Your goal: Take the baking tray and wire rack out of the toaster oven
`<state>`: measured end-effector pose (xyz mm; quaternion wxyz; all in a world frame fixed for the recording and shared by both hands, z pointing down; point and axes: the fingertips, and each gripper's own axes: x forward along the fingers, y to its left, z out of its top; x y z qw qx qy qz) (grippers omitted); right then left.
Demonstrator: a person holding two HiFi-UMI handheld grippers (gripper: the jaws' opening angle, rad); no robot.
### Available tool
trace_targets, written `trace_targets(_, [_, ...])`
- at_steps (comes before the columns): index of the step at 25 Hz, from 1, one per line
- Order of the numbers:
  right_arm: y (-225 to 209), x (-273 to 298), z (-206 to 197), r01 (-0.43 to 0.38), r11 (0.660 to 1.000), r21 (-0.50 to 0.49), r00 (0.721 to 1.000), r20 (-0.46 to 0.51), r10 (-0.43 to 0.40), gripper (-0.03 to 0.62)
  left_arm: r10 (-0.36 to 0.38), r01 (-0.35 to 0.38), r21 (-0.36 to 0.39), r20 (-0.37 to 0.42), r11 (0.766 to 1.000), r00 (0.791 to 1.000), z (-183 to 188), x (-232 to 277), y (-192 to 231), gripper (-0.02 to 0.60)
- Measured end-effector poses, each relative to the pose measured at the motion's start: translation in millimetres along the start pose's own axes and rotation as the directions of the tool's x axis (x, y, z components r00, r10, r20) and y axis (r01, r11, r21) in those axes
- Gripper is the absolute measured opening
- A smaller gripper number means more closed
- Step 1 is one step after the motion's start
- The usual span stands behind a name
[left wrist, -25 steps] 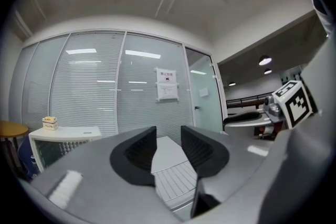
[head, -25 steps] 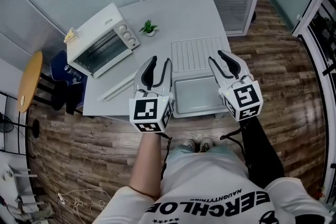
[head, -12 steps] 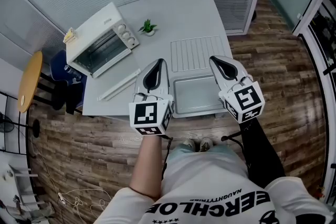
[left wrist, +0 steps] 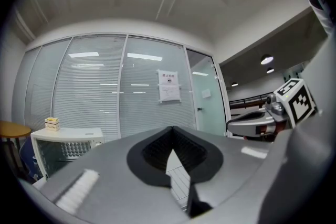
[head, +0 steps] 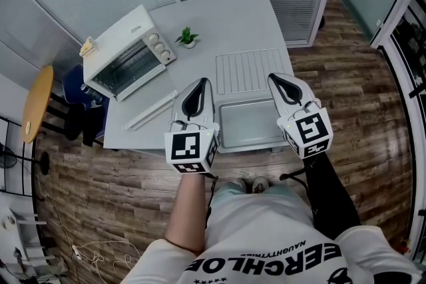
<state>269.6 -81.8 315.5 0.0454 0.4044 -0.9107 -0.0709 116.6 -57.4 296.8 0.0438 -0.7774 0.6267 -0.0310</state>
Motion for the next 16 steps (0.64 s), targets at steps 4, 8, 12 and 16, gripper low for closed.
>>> trace_targets(4, [-1.4,2.0,-0.4,-0.001,1.0,0.0,1.0,-0.002,0.001,0.002,0.003,-0.003,0.004,0.001,1.0,1.0,0.5,2.0,1.0,0.057])
trace_targets(8, [-1.2,2.2,-2.5,0.0,1.0,0.002,1.0,-0.004,0.0,0.002,0.001,-0.001,0.006,-0.003,1.0,1.0,-1.3,2.1,0.2,0.057])
trace_targets(12, [-1.6,2.2,-3.9,0.001,1.0,0.003,1.0,-0.004,-0.001,0.002,0.0,0.0,0.011,-0.006,1.0,1.0,-2.9,2.1,-0.7,0.057])
trace_targets(16, [-1.0,4.3,-3.2,-0.003,1.0,0.002,1.0,-0.003,0.003,0.002,0.004,-0.004,0.011,-0.007,1.0,1.0,-2.8,2.4,1.9,0.057])
